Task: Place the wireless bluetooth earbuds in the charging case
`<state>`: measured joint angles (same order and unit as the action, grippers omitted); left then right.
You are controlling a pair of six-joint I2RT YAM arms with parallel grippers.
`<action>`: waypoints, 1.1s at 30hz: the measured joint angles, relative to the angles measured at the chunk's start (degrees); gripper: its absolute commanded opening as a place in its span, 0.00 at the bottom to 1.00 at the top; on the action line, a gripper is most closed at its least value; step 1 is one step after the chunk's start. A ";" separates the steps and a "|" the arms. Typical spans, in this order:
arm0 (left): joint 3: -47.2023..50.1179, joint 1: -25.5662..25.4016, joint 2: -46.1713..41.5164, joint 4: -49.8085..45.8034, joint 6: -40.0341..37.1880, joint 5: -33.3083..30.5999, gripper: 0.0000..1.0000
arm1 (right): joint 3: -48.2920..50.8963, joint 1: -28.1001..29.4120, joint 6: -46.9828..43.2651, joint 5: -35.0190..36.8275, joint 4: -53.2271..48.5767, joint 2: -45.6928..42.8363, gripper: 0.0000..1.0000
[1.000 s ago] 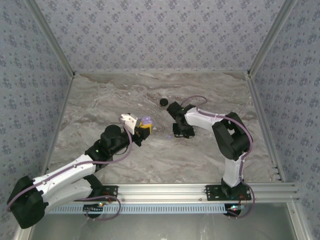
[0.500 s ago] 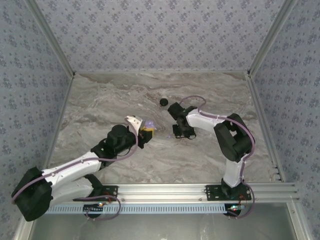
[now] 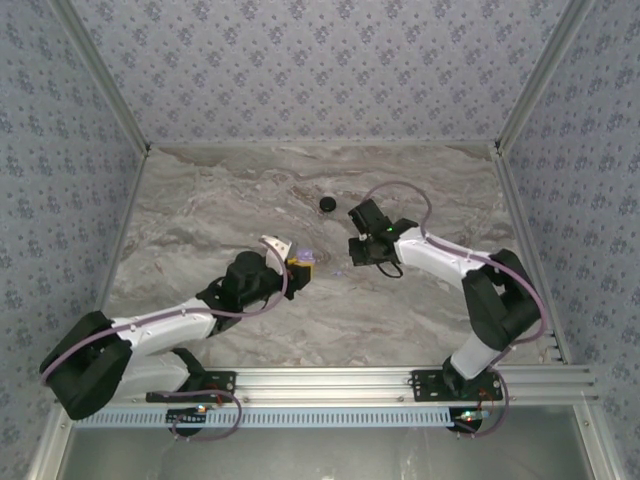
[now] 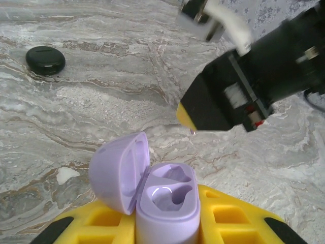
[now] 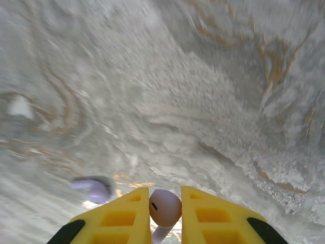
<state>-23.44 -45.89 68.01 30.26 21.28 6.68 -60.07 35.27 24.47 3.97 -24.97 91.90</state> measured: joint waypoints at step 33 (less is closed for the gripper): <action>-2.01 -0.42 7.93 20.92 6.93 12.22 0.23 | -6.32 8.20 -9.14 -4.52 2.54 -18.38 0.18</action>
<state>-25.45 -46.30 75.94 51.18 28.21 18.90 -66.39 43.46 15.33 -0.56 -22.44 73.52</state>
